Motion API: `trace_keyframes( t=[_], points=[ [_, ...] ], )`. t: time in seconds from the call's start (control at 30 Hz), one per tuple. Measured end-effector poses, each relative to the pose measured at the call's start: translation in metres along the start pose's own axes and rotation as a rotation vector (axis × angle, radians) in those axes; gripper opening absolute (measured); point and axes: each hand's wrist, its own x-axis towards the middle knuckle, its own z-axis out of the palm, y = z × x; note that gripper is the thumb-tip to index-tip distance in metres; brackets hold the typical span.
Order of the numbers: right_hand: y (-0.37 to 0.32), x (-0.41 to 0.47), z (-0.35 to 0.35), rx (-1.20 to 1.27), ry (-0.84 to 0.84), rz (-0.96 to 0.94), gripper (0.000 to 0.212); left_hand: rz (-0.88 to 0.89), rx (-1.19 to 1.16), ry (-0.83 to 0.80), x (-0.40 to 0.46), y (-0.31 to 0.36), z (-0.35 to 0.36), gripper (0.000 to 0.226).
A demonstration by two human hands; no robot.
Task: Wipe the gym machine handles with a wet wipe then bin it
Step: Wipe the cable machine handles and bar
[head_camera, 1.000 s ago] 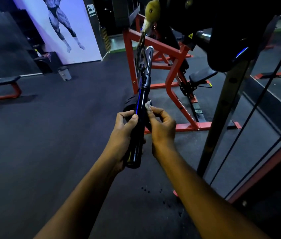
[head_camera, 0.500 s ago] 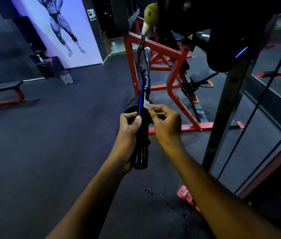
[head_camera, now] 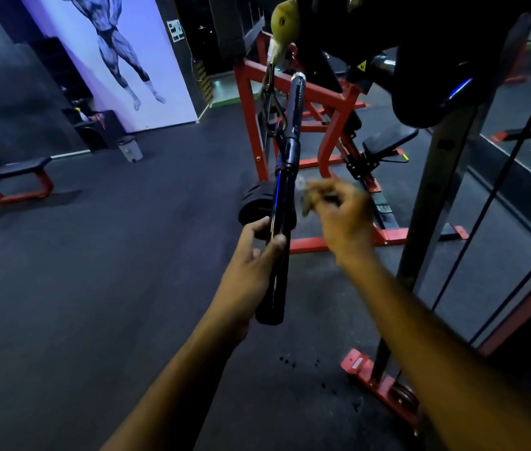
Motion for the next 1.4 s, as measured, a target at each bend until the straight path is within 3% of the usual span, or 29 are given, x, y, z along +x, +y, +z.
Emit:
trace_keyframes(
  t=[0.1,0.27,0.4,0.53,0.73,0.87,1.0,1.13,1.4],
  points=[
    [0.016,0.046,0.013,-0.034,-0.012,-0.067,0.009,-0.007,0.040,0.025,-0.011,-0.003,0.010,0.040],
    [0.019,0.026,0.034,-0.104,-0.048,-0.114,0.009,0.060,0.046,0.143,-0.011,-0.007,0.016,0.057],
    [0.017,0.002,0.027,-0.090,-0.075,-0.196,0.009,0.101,0.010,0.137,-0.008,-0.010,0.014,0.055],
    [0.005,-0.027,0.009,-0.042,-0.157,-0.086,0.010,0.137,0.007,0.120,-0.006,-0.013,0.014,0.048],
    [-0.001,-0.071,-0.014,-0.021,-0.247,-0.138,0.014,0.123,-0.047,0.127,0.000,-0.025,0.017,0.037],
    [-0.009,-0.051,-0.030,-0.041,-0.362,-0.188,0.012,0.126,-0.076,0.098,0.010,-0.035,0.018,0.042],
    [-0.003,0.020,-0.017,-0.230,-0.196,-0.315,0.013,0.158,-0.011,0.111,0.008,-0.033,0.021,0.046],
    [0.007,0.056,0.014,-0.301,-0.194,-0.397,0.015,0.127,-0.034,0.118,0.008,-0.031,0.022,0.047],
    [0.004,-0.019,0.001,-0.226,-0.246,-0.359,0.018,0.149,-0.006,0.128,0.001,-0.030,0.018,0.044]
  ],
)
